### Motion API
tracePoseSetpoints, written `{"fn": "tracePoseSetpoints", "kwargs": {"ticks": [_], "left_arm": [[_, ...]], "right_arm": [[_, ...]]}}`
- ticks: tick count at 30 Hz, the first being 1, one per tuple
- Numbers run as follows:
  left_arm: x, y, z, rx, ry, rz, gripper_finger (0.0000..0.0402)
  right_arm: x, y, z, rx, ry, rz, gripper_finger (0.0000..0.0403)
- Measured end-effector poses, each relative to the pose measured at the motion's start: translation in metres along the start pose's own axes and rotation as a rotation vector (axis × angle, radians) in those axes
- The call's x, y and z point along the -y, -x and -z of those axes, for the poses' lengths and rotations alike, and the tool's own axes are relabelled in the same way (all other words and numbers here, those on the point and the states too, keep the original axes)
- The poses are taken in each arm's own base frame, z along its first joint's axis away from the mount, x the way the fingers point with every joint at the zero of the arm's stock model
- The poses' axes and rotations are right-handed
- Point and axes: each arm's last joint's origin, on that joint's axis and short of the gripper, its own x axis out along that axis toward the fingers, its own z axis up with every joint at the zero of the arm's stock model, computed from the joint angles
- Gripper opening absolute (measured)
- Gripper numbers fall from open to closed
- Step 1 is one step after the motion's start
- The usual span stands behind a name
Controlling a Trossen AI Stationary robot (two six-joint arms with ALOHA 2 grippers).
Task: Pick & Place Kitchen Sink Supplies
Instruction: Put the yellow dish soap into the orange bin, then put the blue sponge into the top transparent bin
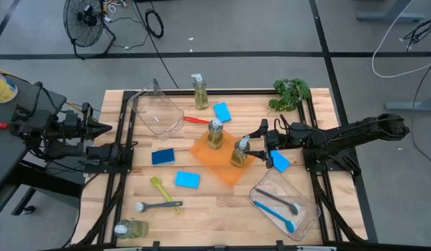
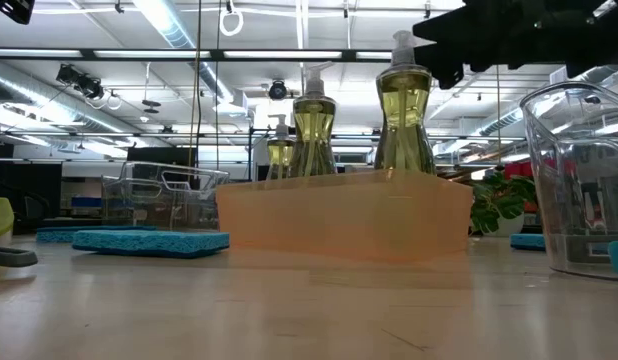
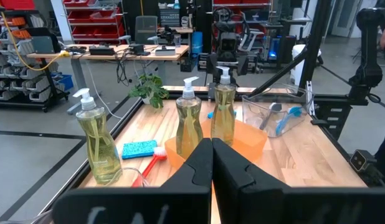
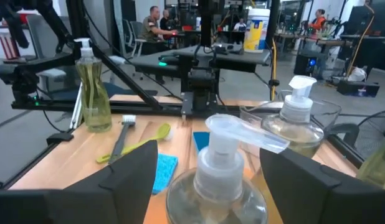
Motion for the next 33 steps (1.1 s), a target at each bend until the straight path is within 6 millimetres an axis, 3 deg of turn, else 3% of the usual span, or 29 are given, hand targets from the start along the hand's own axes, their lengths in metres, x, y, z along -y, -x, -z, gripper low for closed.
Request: {"fn": "tracePoseSetpoints", "kwargs": {"ticks": [16,26,33], "left_arm": [[0.000,0.000,0.000,0.000,0.000,0.000,0.0003],[0.000,0.000,0.000,0.000,0.000,-0.001,0.0003],[0.000,0.000,0.000,0.000,0.000,0.000,0.0003]], "right_arm": [[0.000,0.024,-0.028,0.006,0.001,0.001,0.0286],[0.006,0.027,-0.077,0.137,0.001,0.019,0.0286],[0.029,0.019,-0.099,0.058,-0.091,0.123,0.0286]]}}
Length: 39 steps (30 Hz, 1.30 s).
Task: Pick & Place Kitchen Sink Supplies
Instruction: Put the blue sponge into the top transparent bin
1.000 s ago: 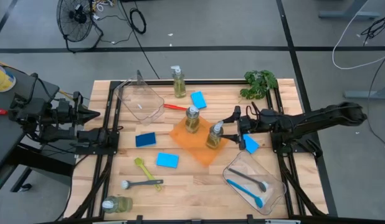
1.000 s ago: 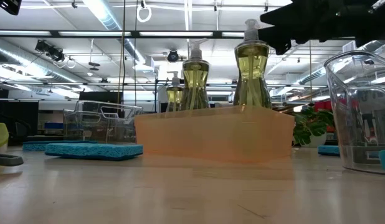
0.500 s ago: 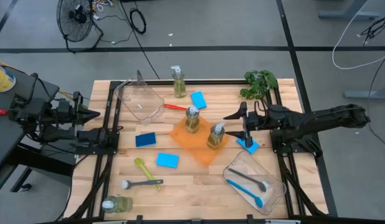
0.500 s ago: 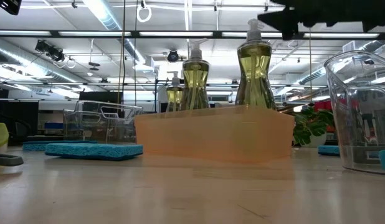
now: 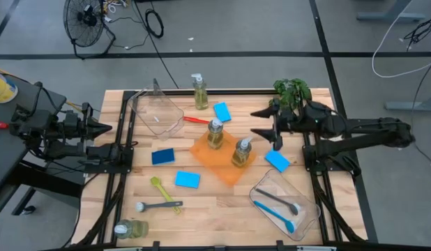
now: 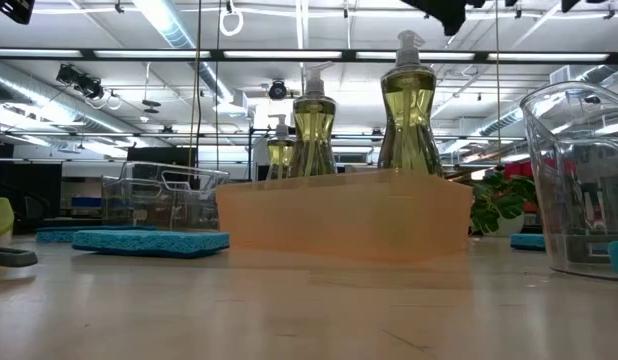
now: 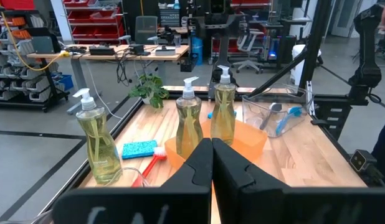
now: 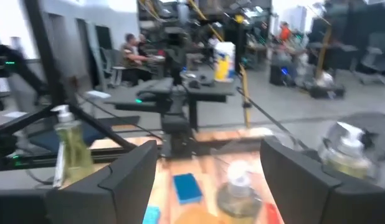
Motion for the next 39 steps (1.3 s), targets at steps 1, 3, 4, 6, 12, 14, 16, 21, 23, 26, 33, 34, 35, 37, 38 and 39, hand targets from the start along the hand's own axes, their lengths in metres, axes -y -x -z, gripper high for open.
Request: {"fn": "tracePoseSetpoints", "kwargs": {"ticks": [1,3,4,6,12,14,16,21,23,26,33,34,35,37,38,39], "left_arm": [[0.000,0.000,0.000,0.000,0.000,0.000,0.0003],[0.000,0.000,0.000,0.000,0.000,0.000,0.0003],[0.000,0.000,0.000,0.000,0.000,0.000,0.0003],[0.000,0.000,0.000,0.000,0.000,0.000,0.0003],[0.000,0.000,0.000,0.000,0.000,0.000,0.0003],[0.000,0.000,0.000,0.000,0.000,0.000,0.0003],[0.000,0.000,0.000,0.000,0.000,-0.001,0.0003],[0.000,0.000,0.000,0.000,0.000,0.000,0.0003],[0.000,0.000,0.000,0.000,0.000,0.000,0.0003],[0.000,0.000,0.000,0.000,0.000,0.000,0.0003],[0.000,0.000,0.000,0.000,0.000,0.000,0.0003],[0.000,0.000,0.000,0.000,0.000,-0.001,0.0003],[0.000,0.000,0.000,0.000,0.000,0.000,0.0003],[0.000,0.000,0.000,0.000,0.000,-0.001,0.0003],[0.000,0.000,0.000,0.000,0.000,0.000,0.0003],[0.000,0.000,0.000,0.000,0.000,0.000,0.0003]], "right_arm": [[0.004,-0.003,-0.001,-0.015,-0.005,0.018,0.0286],[0.012,-0.008,0.000,-0.054,-0.025,0.059,0.0286],[0.016,-0.011,0.000,-0.064,-0.029,0.078,0.0286],[0.025,-0.018,0.001,-0.088,-0.051,0.116,0.0286],[0.055,-0.041,0.015,-0.163,-0.151,0.269,0.0286],[0.063,-0.049,0.021,-0.190,-0.150,0.340,0.0286],[0.072,-0.058,0.031,-0.230,-0.137,0.417,0.0286],[0.088,-0.076,0.056,-0.294,-0.142,0.531,0.0286],[0.092,-0.082,0.065,-0.309,-0.144,0.541,0.0286],[0.100,-0.090,0.075,-0.309,-0.147,0.555,0.0286],[0.121,-0.102,0.098,-0.301,-0.184,0.642,0.0286],[0.124,-0.104,0.102,-0.302,-0.193,0.641,0.0286],[0.125,-0.105,0.105,-0.307,-0.201,0.636,0.0286],[0.128,-0.109,0.114,-0.324,-0.210,0.614,0.0286],[0.129,-0.111,0.118,-0.333,-0.213,0.605,0.0286],[0.130,-0.113,0.122,-0.340,-0.214,0.601,0.0286]]}}
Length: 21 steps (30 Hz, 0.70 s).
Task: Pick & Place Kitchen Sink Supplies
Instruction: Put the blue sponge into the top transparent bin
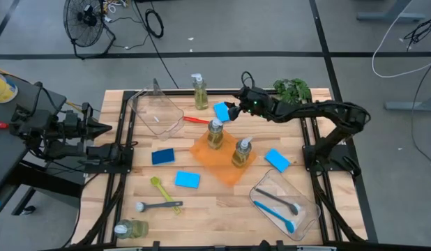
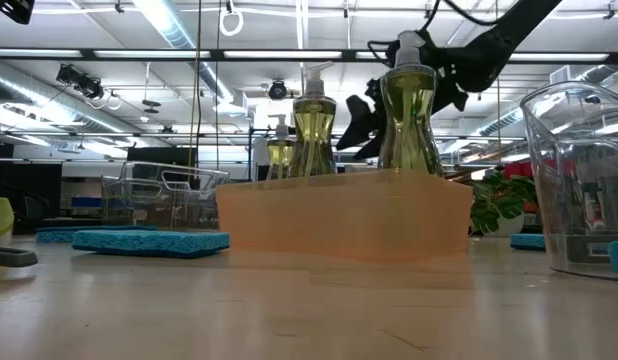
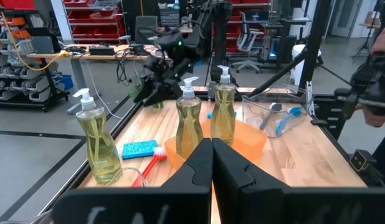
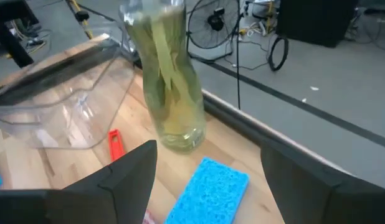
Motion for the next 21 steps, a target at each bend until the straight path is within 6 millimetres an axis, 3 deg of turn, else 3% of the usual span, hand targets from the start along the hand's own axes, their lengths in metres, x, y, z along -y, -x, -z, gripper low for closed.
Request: {"fn": "tracePoseSetpoints", "kwargs": {"ticks": [8,21], "left_arm": [[0.000,0.000,0.000,0.000,0.000,0.000,0.0003],[0.000,0.000,0.000,0.000,0.000,0.000,0.0003]], "right_arm": [[0.003,-0.026,0.033,-0.112,0.022,0.025,0.0286],[0.022,-0.047,0.054,-0.138,-0.025,0.097,0.0286]]}}
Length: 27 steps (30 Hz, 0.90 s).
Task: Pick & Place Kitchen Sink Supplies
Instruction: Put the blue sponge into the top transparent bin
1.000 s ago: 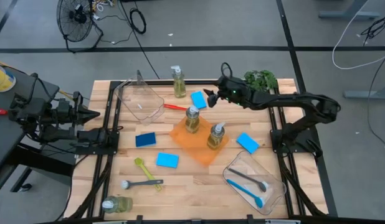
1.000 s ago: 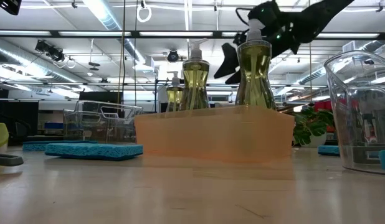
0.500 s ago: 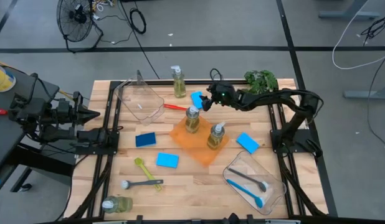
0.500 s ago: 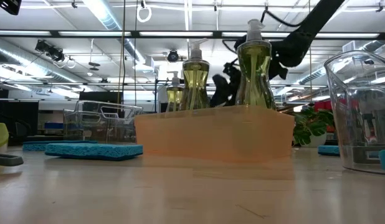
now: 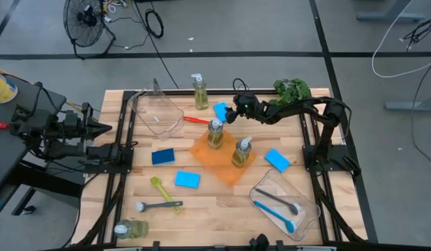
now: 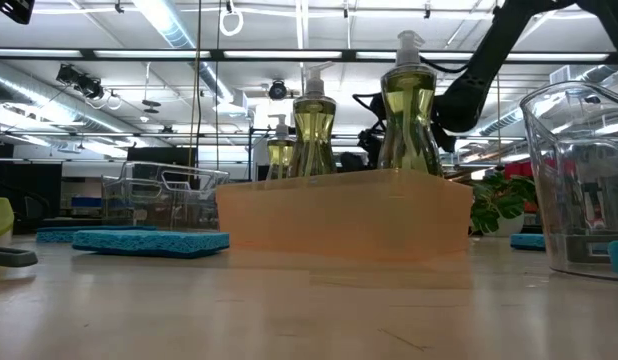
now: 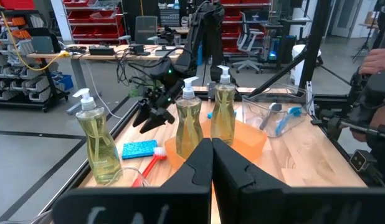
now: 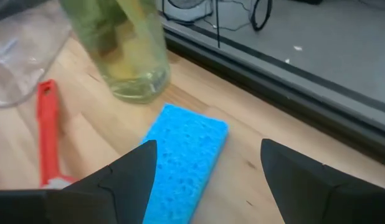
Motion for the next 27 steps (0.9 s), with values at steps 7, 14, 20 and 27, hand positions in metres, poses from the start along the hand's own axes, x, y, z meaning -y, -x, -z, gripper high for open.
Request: {"fn": "tracePoseSetpoints", "kwargs": {"ticks": [7,14,20,27], "left_arm": [[0.000,0.000,0.000,0.000,0.000,0.000,0.0003],[0.000,0.000,0.000,0.000,0.000,0.000,0.0003],[0.000,0.000,0.000,0.000,0.000,0.001,0.0003],[0.000,0.000,0.000,0.000,0.000,0.000,0.0003]], "right_arm": [[-0.004,-0.001,-0.007,0.002,-0.040,-0.076,0.0286],[-0.010,-0.002,-0.028,-0.071,-0.042,-0.052,0.0286],[-0.009,-0.002,-0.030,-0.147,-0.128,-0.027,0.0286],[-0.001,-0.004,-0.024,-0.235,-0.280,-0.060,0.0286]]}}
